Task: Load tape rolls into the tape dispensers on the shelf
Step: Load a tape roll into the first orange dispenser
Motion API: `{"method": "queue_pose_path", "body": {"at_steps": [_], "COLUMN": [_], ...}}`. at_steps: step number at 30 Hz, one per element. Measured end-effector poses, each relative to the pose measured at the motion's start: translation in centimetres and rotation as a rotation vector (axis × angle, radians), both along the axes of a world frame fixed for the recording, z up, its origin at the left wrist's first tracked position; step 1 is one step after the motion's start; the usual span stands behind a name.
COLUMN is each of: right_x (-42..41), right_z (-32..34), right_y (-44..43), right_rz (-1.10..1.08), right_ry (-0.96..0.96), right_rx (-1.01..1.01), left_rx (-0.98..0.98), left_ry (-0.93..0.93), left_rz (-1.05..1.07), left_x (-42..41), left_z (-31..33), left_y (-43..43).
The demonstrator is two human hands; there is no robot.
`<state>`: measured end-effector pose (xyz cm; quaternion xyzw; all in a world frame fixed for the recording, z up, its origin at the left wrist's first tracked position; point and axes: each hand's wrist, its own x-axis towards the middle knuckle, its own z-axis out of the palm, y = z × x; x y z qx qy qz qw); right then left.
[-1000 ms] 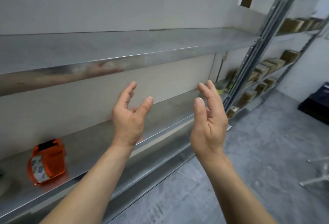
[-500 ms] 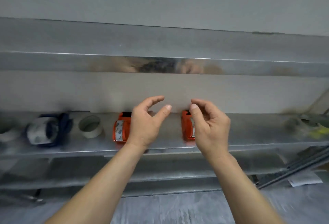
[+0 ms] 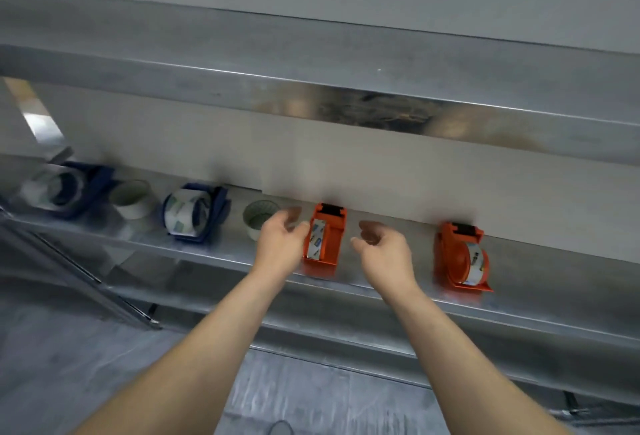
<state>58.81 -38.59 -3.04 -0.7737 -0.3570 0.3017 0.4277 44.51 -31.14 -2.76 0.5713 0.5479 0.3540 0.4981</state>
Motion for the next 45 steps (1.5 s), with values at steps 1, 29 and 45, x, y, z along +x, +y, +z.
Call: {"method": "queue_pose_path", "body": {"at_steps": [1, 29, 45], "right_x": [-0.3, -3.8, -1.6], "right_z": [-0.5, -5.7, -4.6], "right_y": [0.5, 5.0, 6.6], "right_rz": [0.001, 0.094, -0.098], "right_ry": [0.018, 0.029, 0.0], "right_rx": [-0.034, -0.296, 0.029], "left_rx": [-0.026, -0.225, -0.324], "left_ry": [0.027, 0.125, 0.001], "left_rz": [-0.02, -0.227, -0.127], "left_x": [0.0, 3.4, 3.6], "left_z": [-0.5, -0.6, -0.9], "left_y": [0.4, 8.7, 8.1]}}
